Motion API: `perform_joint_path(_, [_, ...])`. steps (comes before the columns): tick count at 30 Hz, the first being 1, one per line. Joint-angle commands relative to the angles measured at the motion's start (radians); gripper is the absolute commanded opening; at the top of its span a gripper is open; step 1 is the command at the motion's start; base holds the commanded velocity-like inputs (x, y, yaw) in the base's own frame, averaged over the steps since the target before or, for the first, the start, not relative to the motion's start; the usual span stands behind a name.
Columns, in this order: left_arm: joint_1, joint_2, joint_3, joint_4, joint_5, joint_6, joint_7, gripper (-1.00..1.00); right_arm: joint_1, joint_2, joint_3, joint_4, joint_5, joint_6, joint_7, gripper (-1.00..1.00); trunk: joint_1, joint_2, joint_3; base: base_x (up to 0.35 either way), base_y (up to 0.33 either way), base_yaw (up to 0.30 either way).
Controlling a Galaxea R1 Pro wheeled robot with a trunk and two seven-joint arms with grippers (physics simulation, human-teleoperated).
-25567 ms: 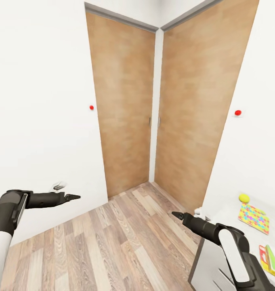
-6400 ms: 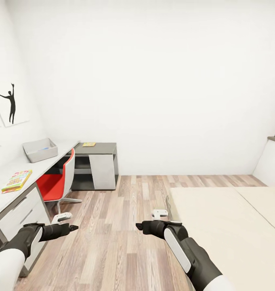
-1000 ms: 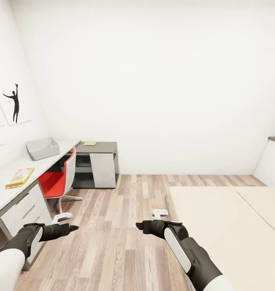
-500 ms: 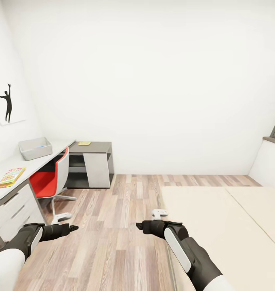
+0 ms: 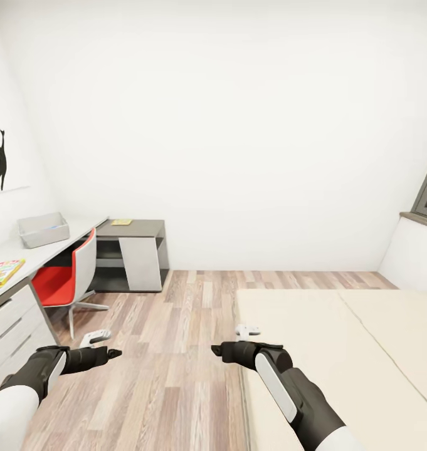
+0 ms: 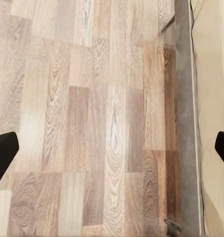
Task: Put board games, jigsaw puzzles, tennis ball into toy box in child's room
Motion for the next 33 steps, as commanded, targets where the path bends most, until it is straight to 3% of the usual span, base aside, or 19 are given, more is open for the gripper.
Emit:
perform_joint_path(1, [-0.001, -0.001, 0.008, -0.002, -0.010, 0.006, -0.008, 1.00, -0.001, 0.000, 0.001, -0.001, -0.010, 0.002, -0.009, 1.00, 0.001, -0.001, -0.001, 0.000, -0.295, 0.000])
perform_joint_path(33, [-0.001, -0.001, 0.008, -0.002, -0.010, 0.006, -0.008, 1.00, -0.001, 0.000, 0.001, -0.001, -0.010, 0.002, -0.009, 1.00, 0.001, -0.001, -0.001, 0.000, -0.295, 0.000])
